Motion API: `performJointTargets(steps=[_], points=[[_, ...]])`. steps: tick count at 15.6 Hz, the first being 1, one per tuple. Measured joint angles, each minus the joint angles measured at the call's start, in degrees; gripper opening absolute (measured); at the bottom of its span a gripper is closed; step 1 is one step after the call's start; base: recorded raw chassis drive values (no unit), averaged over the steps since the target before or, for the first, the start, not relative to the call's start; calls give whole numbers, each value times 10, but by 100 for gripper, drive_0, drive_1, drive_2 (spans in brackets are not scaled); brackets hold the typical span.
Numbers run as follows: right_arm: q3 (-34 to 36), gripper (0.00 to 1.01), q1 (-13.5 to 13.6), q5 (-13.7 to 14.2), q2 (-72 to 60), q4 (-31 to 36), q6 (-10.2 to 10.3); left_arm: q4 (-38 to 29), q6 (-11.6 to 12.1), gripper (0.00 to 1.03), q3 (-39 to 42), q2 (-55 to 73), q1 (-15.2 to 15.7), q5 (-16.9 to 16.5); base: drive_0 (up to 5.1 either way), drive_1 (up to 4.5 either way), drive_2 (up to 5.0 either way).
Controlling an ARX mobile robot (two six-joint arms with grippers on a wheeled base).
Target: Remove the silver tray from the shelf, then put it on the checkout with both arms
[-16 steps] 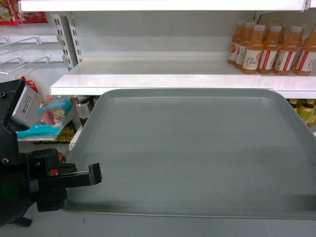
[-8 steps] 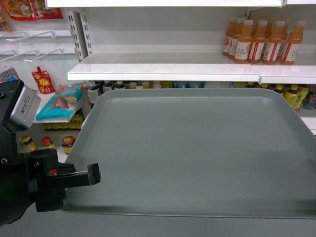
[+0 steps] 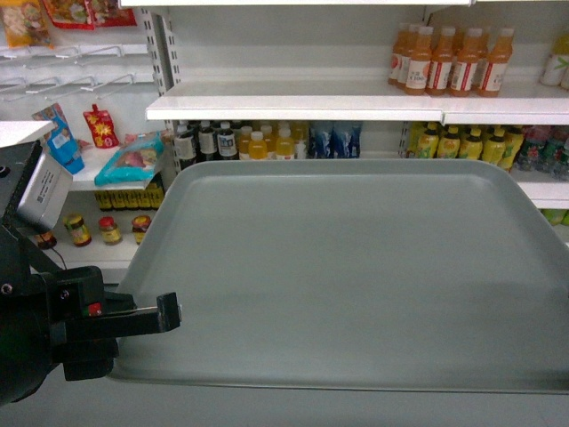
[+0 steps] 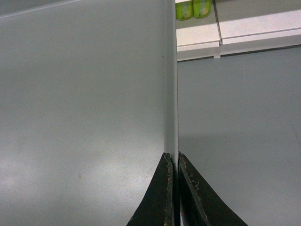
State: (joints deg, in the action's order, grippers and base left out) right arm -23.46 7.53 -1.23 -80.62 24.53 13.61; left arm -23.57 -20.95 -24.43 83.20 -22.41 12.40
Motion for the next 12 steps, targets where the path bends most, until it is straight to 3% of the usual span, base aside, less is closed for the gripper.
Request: performJointTargets(steps=[12], points=[[0,2,0,0,0,0,1,-1,0,2,0,0,0,0,6,-418,430]])
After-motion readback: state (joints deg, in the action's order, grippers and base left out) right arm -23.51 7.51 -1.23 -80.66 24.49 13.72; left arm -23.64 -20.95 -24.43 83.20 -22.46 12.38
